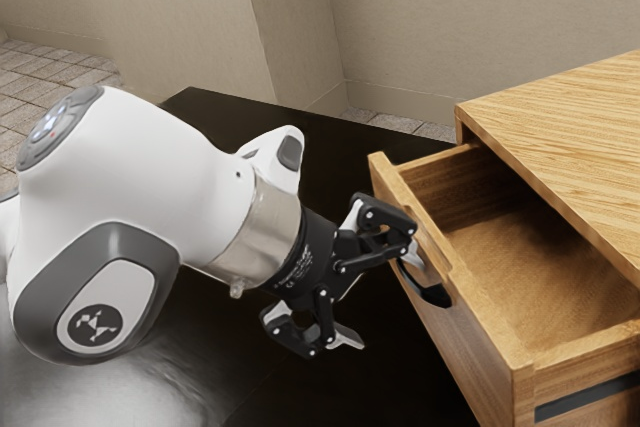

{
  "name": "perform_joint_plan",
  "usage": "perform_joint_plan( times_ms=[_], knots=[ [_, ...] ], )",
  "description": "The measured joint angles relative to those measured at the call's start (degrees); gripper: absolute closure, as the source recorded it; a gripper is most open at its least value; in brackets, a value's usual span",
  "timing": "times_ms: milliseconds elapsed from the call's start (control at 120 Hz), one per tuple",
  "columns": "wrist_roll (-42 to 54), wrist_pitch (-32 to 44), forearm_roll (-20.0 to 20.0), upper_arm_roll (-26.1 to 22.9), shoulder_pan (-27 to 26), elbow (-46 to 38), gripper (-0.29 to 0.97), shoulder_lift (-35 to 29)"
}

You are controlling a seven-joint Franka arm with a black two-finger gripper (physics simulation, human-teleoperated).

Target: Pull the drawer handle with one arm to open the drawer

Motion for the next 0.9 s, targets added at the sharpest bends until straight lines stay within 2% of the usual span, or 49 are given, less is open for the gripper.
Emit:
perform_joint_plan(
  times_ms=[900],
  knots=[
    [-0.7, 0.0, 0.1, 1.2, 0.7, -15.0, 0.0, -18.6]
  ],
)
